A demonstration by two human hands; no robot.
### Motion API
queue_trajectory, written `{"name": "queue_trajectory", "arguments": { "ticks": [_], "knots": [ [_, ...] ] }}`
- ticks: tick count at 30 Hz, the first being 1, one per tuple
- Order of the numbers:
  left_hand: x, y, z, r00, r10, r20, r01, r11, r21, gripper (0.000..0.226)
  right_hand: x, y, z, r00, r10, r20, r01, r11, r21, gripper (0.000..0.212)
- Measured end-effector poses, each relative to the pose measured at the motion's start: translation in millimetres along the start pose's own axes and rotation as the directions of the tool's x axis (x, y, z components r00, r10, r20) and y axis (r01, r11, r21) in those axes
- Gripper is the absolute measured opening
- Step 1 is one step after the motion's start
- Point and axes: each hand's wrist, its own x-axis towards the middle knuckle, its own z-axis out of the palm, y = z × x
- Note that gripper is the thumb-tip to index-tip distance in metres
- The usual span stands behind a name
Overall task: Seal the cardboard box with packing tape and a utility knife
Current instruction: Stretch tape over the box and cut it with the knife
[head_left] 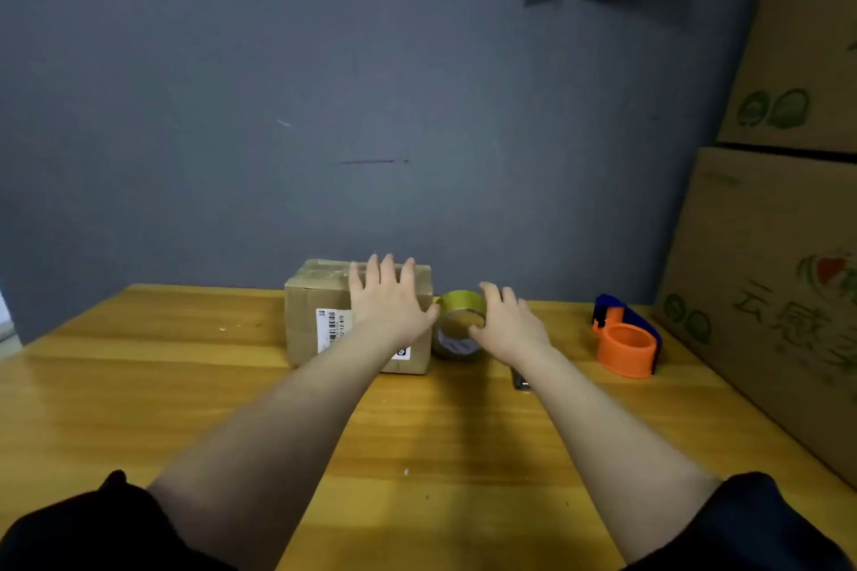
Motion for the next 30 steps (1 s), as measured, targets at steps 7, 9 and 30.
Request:
{"name": "queue_trajectory", "arguments": {
  "ticks": [7, 9, 30],
  "knots": [
    [13.5, 3.0, 19.8, 0.996, -0.091, -0.011, 0.091, 0.996, -0.001, 0.073, 22.1, -2.8, 18.0, 0.995, 0.06, 0.083, -0.071, 0.987, 0.144, 0.073],
    [13.2, -0.3, 21.8, 0.996, -0.088, -0.036, 0.088, 0.996, 0.007, 0.069, 24.2, -4.1, 21.8, 0.996, 0.05, 0.075, -0.059, 0.99, 0.126, 0.07],
    [-37.9, -65.0, -17.4, 0.862, 0.506, 0.023, -0.482, 0.835, -0.266, 0.067, -116.7, -33.7, -11.4, 0.997, -0.018, -0.08, 0.03, 0.988, 0.152, 0.053]
  ]
}}
